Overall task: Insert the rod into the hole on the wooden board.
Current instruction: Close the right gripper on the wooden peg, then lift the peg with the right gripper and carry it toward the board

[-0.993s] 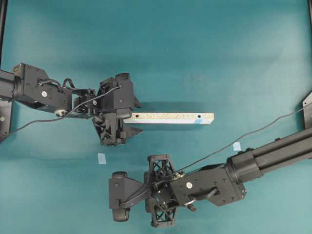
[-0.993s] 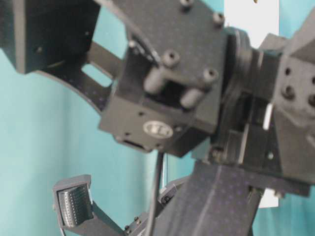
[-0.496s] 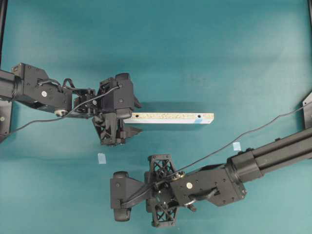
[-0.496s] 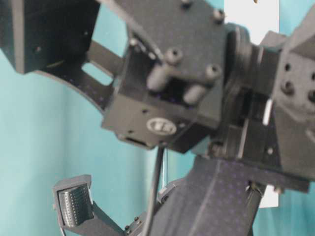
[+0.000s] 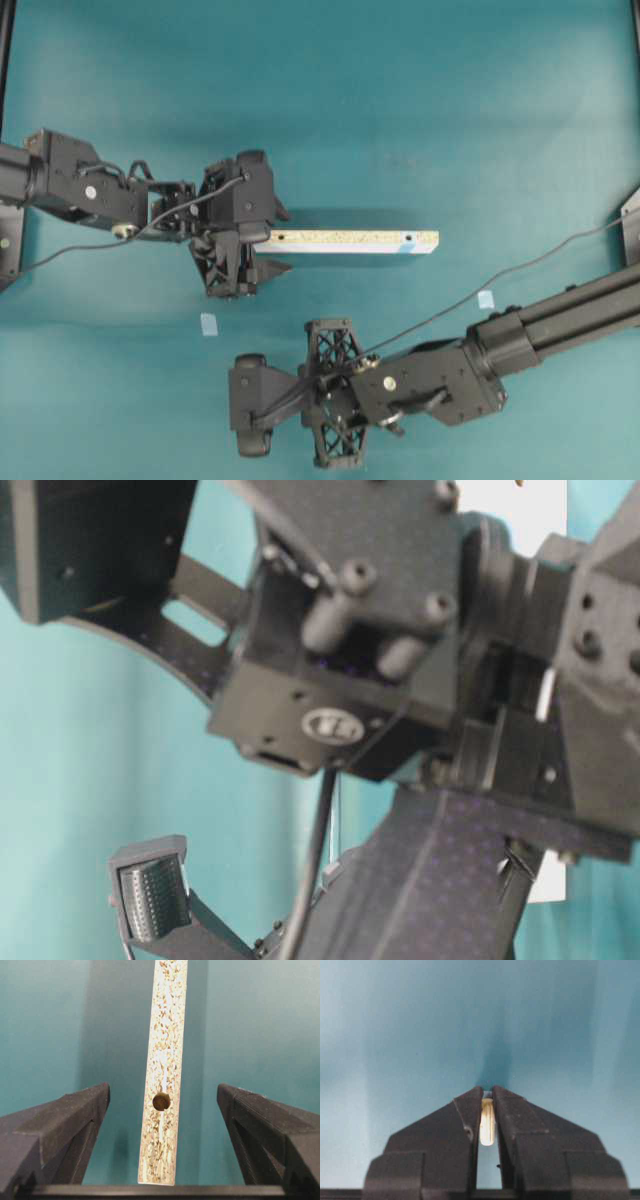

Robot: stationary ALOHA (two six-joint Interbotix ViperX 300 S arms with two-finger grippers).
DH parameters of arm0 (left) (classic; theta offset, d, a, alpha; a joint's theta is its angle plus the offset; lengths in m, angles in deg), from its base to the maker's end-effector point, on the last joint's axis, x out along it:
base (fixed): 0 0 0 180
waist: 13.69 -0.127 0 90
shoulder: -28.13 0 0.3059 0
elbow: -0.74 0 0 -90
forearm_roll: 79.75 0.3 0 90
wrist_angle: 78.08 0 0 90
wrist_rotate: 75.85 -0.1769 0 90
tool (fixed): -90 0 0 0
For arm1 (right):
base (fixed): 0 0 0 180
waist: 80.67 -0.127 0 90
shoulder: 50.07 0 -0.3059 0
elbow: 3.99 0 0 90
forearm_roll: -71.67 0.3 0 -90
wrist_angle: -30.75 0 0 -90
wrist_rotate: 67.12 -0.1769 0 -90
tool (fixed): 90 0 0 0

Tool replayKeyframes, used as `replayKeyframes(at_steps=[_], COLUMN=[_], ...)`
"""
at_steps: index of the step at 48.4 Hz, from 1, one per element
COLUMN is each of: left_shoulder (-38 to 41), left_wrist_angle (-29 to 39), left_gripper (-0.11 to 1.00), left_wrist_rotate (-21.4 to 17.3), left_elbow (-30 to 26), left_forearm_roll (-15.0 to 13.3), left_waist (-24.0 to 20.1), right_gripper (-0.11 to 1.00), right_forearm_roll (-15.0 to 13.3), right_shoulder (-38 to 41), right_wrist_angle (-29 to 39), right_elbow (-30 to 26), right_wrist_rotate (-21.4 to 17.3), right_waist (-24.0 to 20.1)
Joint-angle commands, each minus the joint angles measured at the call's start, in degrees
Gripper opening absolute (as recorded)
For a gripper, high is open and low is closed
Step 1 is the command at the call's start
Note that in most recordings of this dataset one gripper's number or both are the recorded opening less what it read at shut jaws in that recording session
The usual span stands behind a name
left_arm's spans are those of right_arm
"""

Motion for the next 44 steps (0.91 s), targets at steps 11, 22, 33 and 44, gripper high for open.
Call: replayKeyframes(at_steps=[11, 22, 33, 44], left_shoulder=[-1.05, -1.05, -0.88, -0.79], left_wrist_angle=[-0.18, -0.09, -0.18, 0.00], left_gripper=[1.00, 1.00, 1.00, 1.00], left_wrist_rotate=[0.62, 0.62, 0.62, 0.53], left_elbow=[-0.44, -0.44, -0.53, -0.44], left_forearm_roll=[-0.09, -0.09, -0.09, -0.09], left_waist=[0.26, 0.18, 0.26, 0.18], right_gripper=[0.09, 0.09, 0.09, 0.09], right_forearm_roll=[-0.70, -2.02, -2.02, -2.02], right_shoulder=[-4.31, -8.96, -13.27, -16.26], right_wrist_angle=[0.79, 0.79, 0.26, -2.55], right_elbow=[-0.88, -0.88, -0.79, 1.05], right_wrist_rotate=[0.18, 0.26, 0.35, 0.88], right_waist=[-0.26, 0.79, 3.34, 5.71])
